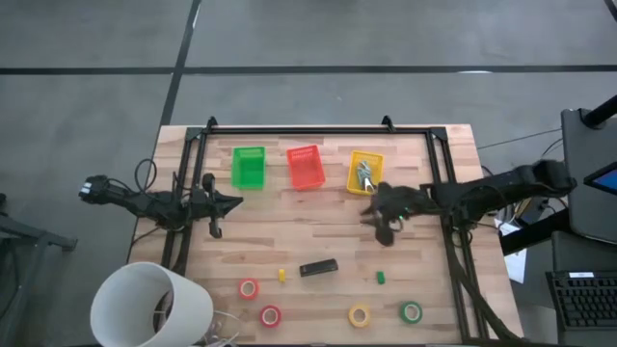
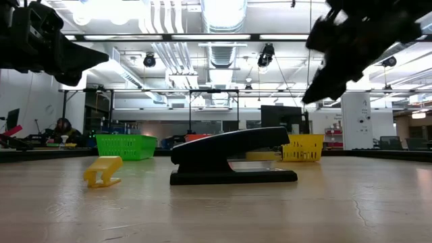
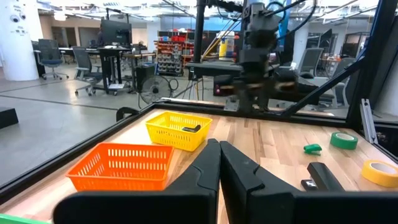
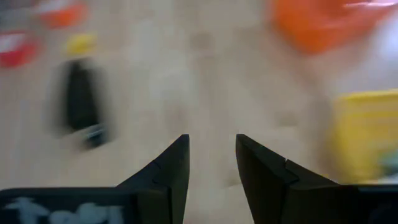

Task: Pick and place Stapler, Stapler remover, tape
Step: Put the green tape into the orange bin

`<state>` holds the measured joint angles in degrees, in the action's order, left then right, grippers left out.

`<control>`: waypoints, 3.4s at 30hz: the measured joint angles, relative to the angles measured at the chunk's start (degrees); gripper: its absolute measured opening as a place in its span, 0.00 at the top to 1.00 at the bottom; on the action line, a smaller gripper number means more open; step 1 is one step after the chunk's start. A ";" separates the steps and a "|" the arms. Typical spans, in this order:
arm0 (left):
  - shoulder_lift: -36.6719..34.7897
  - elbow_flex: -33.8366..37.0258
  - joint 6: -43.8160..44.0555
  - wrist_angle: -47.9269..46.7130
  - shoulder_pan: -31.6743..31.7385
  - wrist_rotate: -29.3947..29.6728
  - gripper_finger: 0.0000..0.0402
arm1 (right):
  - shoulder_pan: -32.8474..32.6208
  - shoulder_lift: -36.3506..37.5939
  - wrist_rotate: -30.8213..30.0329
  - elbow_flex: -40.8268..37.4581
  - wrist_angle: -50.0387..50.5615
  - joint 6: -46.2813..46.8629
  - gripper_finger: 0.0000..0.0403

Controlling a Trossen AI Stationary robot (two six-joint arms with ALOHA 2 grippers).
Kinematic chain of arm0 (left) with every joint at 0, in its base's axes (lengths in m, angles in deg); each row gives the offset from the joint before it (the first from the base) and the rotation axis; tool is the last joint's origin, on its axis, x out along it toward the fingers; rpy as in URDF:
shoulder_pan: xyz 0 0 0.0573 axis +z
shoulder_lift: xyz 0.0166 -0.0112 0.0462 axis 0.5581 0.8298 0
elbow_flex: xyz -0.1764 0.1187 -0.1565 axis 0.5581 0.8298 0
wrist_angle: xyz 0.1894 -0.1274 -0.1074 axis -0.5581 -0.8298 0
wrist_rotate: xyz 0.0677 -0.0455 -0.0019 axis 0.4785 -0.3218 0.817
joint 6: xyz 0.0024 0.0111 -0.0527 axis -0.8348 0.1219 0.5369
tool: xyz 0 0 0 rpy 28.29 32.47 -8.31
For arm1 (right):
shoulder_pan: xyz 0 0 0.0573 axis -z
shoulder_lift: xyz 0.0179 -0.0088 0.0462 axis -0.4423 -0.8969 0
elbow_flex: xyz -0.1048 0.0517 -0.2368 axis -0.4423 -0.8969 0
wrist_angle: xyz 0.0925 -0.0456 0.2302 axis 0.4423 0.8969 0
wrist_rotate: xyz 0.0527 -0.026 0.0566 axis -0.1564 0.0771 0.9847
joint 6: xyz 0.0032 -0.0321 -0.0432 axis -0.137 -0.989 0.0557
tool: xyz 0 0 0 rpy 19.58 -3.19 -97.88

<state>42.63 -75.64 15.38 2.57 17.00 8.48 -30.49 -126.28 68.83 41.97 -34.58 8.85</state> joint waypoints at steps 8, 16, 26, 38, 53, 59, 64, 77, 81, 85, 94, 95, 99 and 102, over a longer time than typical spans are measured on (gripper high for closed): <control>0.00 0.00 0.01 0.01 -0.01 -0.01 0.98 | -14.10 5.59 2.30 0.00 2.58 11.68 0.70; 0.04 0.00 0.00 0.01 -0.01 0.00 0.98 | -30.23 0.96 0.02 2.09 3.21 24.15 0.67; 0.04 0.00 0.01 0.01 -0.02 0.01 0.98 | -42.38 -9.17 -1.24 15.11 29.43 41.21 0.67; 0.04 0.00 0.01 0.01 -0.02 0.01 0.98 | -49.48 -21.20 -0.28 20.27 32.87 48.87 0.70; 0.11 0.00 0.01 -0.07 -0.02 0.01 0.98 | -50.92 -32.78 5.56 24.33 33.81 51.07 0.71; 0.15 0.00 0.01 -0.05 -0.01 -0.01 0.98 | -50.93 -34.20 5.49 23.98 33.86 49.31 0.68; 0.17 0.00 -0.01 -0.07 -0.01 0.01 0.98 | -50.89 -34.23 3.48 23.82 34.03 47.86 0.76; 0.19 0.00 0.01 -0.05 0.00 0.01 0.98 | -50.87 -32.98 -10.33 23.74 35.80 40.12 0.90; 0.20 0.00 0.01 -0.07 -0.02 -0.01 0.98 | -50.79 -32.09 -13.09 23.69 38.88 39.55 0.88; 0.20 0.00 0.01 -0.15 -0.02 -0.01 0.98 | -50.78 -30.26 -15.01 23.69 40.33 39.35 0.90; 0.19 0.00 -0.01 0.12 -0.02 0.00 0.98 | -50.82 -23.20 -24.93 23.69 41.83 37.01 0.89; 0.20 0.00 0.03 0.16 -0.02 -0.01 0.98 | -50.76 -22.41 -26.10 23.69 41.83 36.48 0.89; 0.23 0.00 2.81 2.82 0.00 0.01 0.98 | -50.69 -19.45 -33.76 23.63 41.65 34.79 0.89; 0.96 0.00 3.51 11.85 0.00 0.00 0.98 | -49.93 -17.36 -40.08 23.59 41.51 33.92 0.89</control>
<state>43.59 -75.64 18.89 14.42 17.00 8.48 -80.42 -143.64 28.76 65.57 6.93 42.77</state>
